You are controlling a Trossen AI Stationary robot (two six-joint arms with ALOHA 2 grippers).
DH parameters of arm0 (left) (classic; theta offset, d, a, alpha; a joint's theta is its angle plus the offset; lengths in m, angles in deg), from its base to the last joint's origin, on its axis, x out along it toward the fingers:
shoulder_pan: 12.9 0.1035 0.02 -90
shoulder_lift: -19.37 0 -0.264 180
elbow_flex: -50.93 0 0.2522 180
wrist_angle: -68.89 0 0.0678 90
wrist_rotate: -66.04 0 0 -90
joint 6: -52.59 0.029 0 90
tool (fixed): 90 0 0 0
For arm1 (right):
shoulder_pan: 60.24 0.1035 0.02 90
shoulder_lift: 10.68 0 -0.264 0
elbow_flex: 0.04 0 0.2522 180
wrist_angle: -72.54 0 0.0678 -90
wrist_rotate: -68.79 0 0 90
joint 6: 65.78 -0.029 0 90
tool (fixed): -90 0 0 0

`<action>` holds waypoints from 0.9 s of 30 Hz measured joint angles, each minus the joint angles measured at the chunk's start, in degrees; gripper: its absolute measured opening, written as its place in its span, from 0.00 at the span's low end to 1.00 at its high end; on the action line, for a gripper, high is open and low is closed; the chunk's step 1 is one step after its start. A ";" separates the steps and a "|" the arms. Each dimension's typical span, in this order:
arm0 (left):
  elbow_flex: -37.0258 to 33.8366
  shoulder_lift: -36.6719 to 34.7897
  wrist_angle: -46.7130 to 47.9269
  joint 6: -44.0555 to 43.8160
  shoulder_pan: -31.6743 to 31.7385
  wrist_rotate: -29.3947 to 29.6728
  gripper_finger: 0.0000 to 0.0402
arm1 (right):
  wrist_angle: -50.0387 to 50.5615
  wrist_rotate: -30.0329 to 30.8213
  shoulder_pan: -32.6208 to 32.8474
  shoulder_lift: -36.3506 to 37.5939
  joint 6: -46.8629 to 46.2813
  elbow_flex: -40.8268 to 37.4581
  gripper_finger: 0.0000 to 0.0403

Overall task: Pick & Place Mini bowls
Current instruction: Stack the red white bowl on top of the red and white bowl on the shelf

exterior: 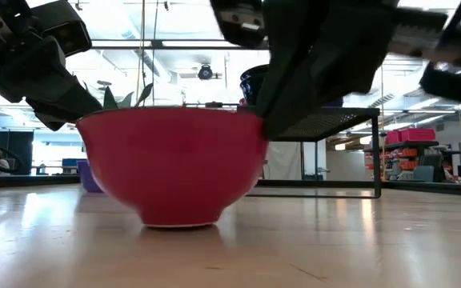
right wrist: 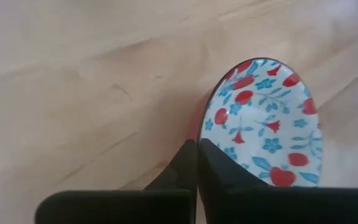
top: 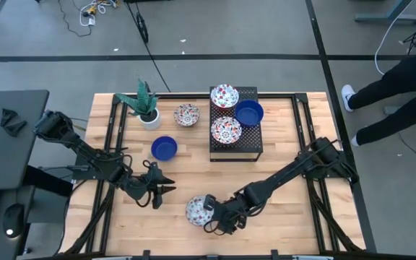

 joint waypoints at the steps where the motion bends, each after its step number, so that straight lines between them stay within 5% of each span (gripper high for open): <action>1: 0.00 0.00 0.00 0.00 0.00 0.00 0.29 | 0.56 -0.02 0.30 0.59 -1.12 -0.02 0.01; 11: 0.00 0.00 0.07 0.00 0.01 -0.02 0.29 | 6.19 7.49 3.66 13.26 -10.38 -0.13 0.00; 17: 0.00 0.00 -0.33 0.87 -0.01 1.54 0.29 | 6.45 20.51 3.38 23.81 -10.91 -0.13 0.00; 21: 0.00 0.00 -0.74 0.90 0.01 2.32 0.29 | 6.27 25.52 -2.98 30.77 -9.58 0.09 0.00; 27: -0.02 0.00 -0.94 0.95 -0.01 3.23 0.29 | 11.37 23.54 -20.54 34.13 -6.72 4.12 0.00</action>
